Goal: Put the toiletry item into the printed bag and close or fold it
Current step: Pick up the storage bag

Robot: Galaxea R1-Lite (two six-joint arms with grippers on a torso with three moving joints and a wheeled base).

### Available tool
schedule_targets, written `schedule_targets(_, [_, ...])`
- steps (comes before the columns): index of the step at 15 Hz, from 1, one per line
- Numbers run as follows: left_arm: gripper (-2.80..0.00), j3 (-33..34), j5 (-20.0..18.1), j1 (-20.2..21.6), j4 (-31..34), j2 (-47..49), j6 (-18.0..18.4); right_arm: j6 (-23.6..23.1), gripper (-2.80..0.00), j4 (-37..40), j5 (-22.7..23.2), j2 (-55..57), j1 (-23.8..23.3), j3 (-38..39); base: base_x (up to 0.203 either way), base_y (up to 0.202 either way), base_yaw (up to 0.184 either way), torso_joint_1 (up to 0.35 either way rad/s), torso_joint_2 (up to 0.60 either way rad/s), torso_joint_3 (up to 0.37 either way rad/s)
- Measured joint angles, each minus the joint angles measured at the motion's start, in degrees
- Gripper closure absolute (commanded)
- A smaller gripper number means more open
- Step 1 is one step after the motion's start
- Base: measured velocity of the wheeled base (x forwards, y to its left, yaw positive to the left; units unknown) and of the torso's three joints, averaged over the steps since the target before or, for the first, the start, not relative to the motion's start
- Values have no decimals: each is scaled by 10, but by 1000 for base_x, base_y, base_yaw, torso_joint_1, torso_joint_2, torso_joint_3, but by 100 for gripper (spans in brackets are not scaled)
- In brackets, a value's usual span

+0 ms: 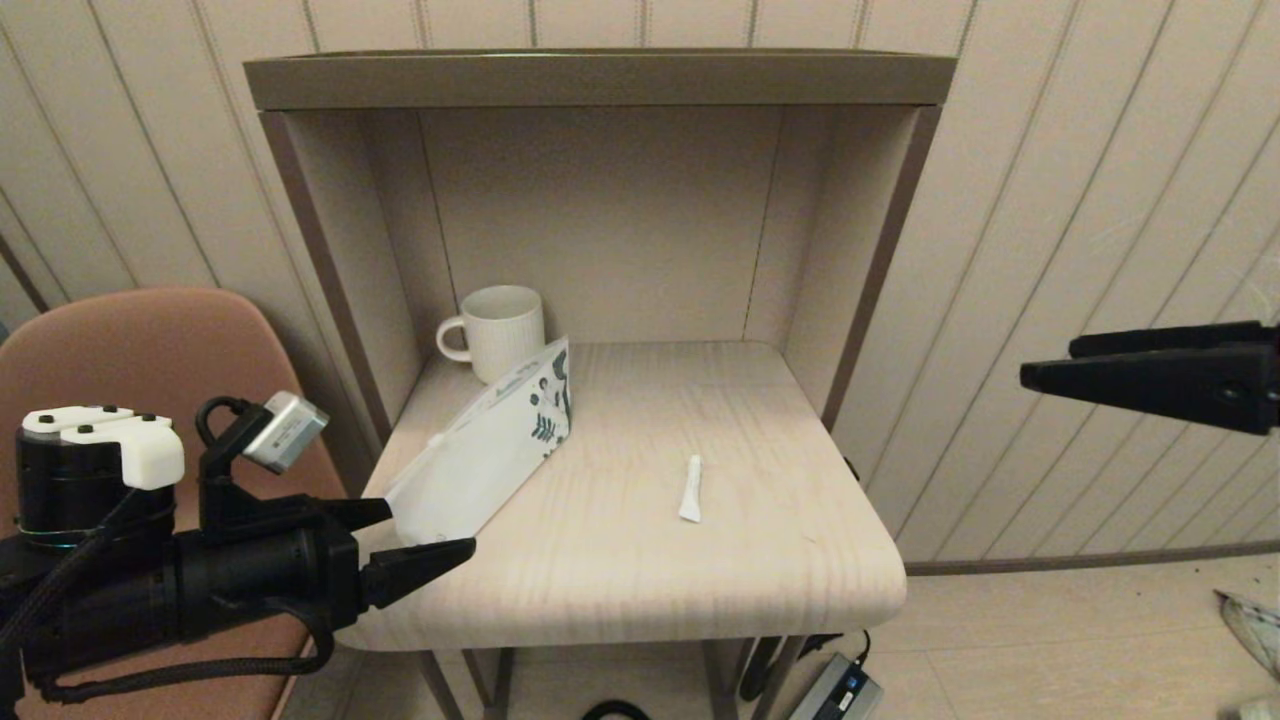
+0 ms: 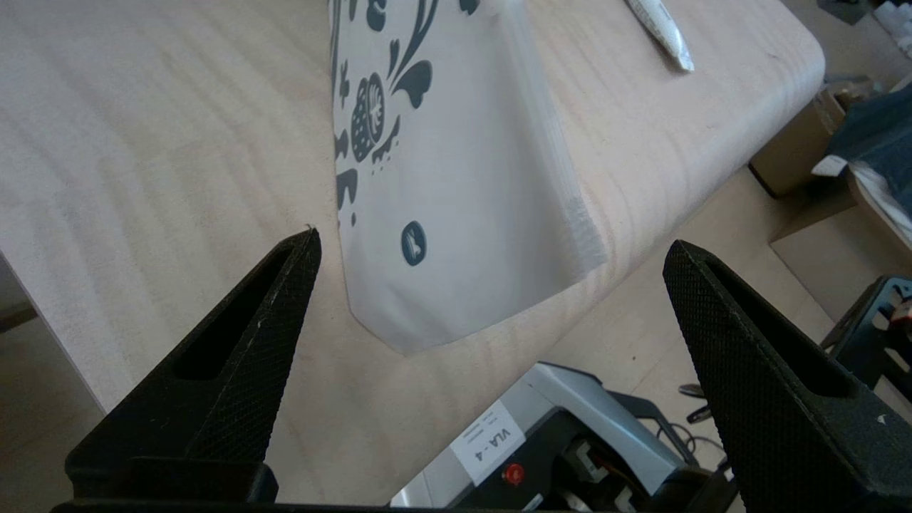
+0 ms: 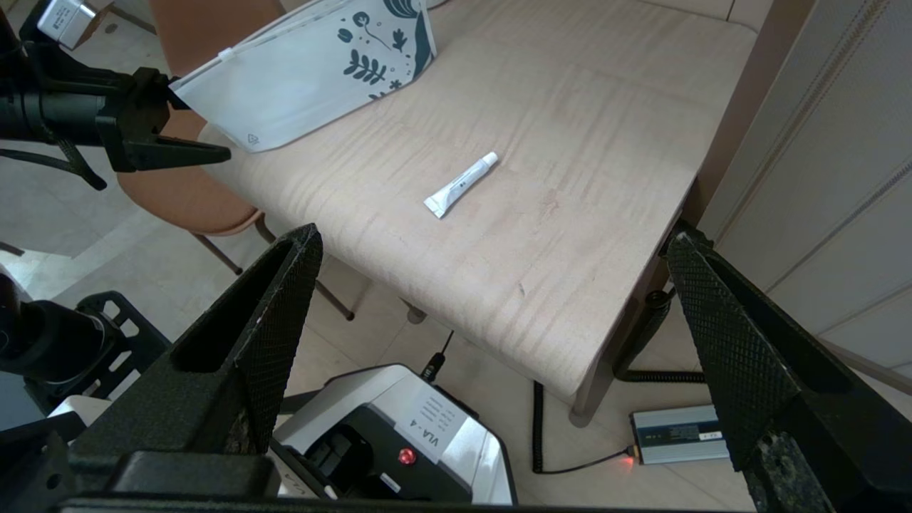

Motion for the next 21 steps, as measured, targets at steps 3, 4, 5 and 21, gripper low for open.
schedule_targets(3, [-280,2,0,0,-4,4,0,0,-280,-1,0,1,0,0,0,0,0,0,0,0])
schedule_targets(4, [-280,2,0,-1,-4,5,0,0,-280,-1,0,1,0,0,0,0,0,0,0,0])
schedule_targets(5, [-280,2,0,-2,-5,7,0,0,-280,-1,0,1,0,0,0,0,0,0,0,0])
schedule_targets(21, [0,-13,34,-17,-58,36,3,0,-280,-31,13,1,-1,22,0,0,0,0,0,0])
